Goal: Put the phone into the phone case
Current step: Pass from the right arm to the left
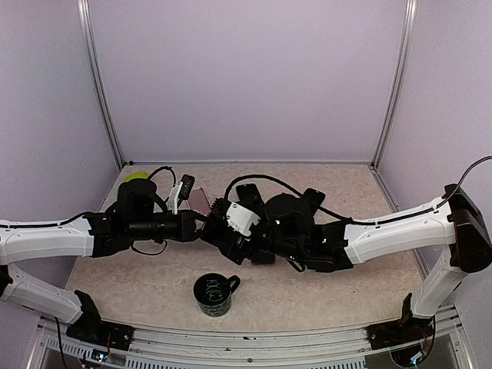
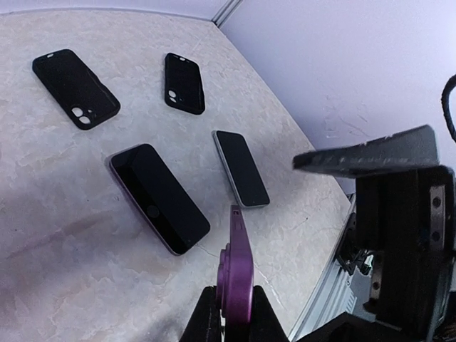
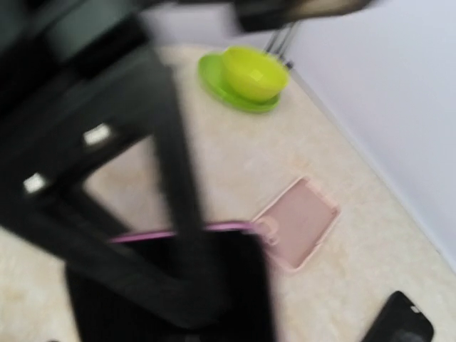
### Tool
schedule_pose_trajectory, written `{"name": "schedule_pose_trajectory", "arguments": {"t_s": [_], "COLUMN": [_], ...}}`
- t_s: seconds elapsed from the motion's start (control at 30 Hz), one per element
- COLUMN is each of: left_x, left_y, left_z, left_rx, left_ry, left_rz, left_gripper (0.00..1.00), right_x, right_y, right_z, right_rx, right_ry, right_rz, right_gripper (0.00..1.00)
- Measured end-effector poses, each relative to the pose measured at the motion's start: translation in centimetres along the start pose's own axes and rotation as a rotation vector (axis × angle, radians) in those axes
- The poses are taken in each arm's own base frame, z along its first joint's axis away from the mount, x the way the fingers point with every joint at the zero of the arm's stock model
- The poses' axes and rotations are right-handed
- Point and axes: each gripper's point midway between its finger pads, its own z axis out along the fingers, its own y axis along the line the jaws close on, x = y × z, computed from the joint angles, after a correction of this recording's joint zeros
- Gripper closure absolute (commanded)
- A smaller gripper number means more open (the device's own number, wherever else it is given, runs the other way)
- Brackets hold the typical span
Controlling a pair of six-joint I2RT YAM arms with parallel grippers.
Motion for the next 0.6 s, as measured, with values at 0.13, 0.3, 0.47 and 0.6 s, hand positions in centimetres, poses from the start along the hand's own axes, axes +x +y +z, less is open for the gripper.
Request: {"name": "schedule_pose_trajectory", "arguments": {"t_s": [0.13,0.3,0.47,0.6], "left_x": [-1.0,-2.2,-2.8,-3.1], "left_y": [0.2,0.4,0.2,0.1], "left_z": [-0.8,-1.8,-2.2,-2.4], "left_rx": [-0.017,-0.019,-0.013,-0.012], "left_ry": [-0.046,-0.100,-0.131,-0.142], "left_rz": [-0.001,-0.005,-0.003,0.000], "left_gripper": [1.00,1.00,1.00,1.00], "right_x": [-1.7,-1.9,0.5,1.4], "right_y": [-2.8,-6.0,-7.6,-8.7], "right_z": [-1.2,-2.2,-3.6,-4.9], "right_rx": [0.060,0.138,0.221,0.269], "right_ry": [-0.040,-0.054,-0.020,-0.021], "right_rz": [0.091,0.207,0.316,0.384], "right_gripper": [0.00,0.00,0.00,0.00]}}
